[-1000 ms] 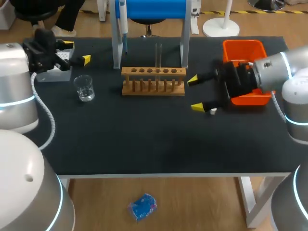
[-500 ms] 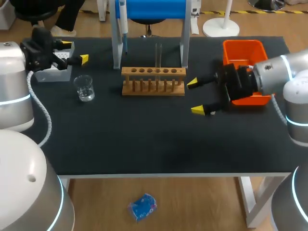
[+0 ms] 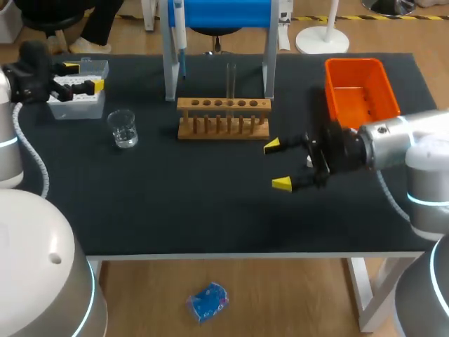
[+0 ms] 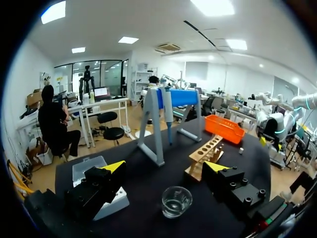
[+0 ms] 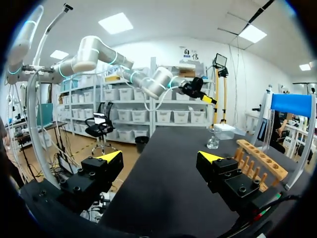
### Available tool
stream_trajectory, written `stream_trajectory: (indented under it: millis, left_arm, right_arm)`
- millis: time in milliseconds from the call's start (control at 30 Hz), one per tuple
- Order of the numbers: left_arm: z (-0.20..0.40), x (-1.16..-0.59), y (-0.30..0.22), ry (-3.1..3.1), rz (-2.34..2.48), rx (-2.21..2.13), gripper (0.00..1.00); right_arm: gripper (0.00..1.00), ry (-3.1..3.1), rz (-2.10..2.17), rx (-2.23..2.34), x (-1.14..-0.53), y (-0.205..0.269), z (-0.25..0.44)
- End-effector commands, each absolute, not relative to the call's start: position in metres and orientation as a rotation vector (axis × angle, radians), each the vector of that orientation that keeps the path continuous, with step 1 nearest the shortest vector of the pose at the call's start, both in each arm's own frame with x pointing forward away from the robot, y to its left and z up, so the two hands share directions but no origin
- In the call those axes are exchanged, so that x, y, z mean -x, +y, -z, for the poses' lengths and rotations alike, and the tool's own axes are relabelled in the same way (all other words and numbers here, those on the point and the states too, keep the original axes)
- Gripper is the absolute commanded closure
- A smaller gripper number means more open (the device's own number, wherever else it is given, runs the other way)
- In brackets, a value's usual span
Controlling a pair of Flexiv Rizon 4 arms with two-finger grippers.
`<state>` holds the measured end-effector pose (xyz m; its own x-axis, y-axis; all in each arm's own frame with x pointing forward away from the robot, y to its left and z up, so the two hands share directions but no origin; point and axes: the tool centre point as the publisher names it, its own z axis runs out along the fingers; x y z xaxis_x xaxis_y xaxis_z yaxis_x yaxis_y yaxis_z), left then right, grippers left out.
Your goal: Invert the test tube, pick up the pipette, mount the tip to pipette, aspirate from beaker and dispense into the tube, eject the tip, return the pipette, and cap with the stopper.
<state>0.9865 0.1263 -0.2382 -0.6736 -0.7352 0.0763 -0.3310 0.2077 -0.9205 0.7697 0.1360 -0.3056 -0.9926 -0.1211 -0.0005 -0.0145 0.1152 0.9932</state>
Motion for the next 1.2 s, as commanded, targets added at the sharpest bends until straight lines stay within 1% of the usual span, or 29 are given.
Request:
stream_trajectory:
  millis: [33,300,867,1200]
  left_arm:
    - [0.244,-0.991,0.135,2.105,1.469,1.01,0.0]
    - [0.257,-0.997,0.154,2.06,1.418,1.087,0.0]
    - [0.257,-0.997,0.154,2.06,1.418,1.087,0.0]
    - [0.281,-1.042,0.188,2.042,1.317,1.111,0.0]
  right_arm:
    - [0.0,-2.224,2.078,-0.143,-0.768,0.135,0.308]
    - [0.0,-2.172,2.096,-0.183,-0.768,0.137,0.3]
    - [0.0,-2.172,2.096,-0.183,-0.768,0.137,0.3]
    - [0.0,-2.172,2.096,-0.183,-0.768,0.137,0.3]
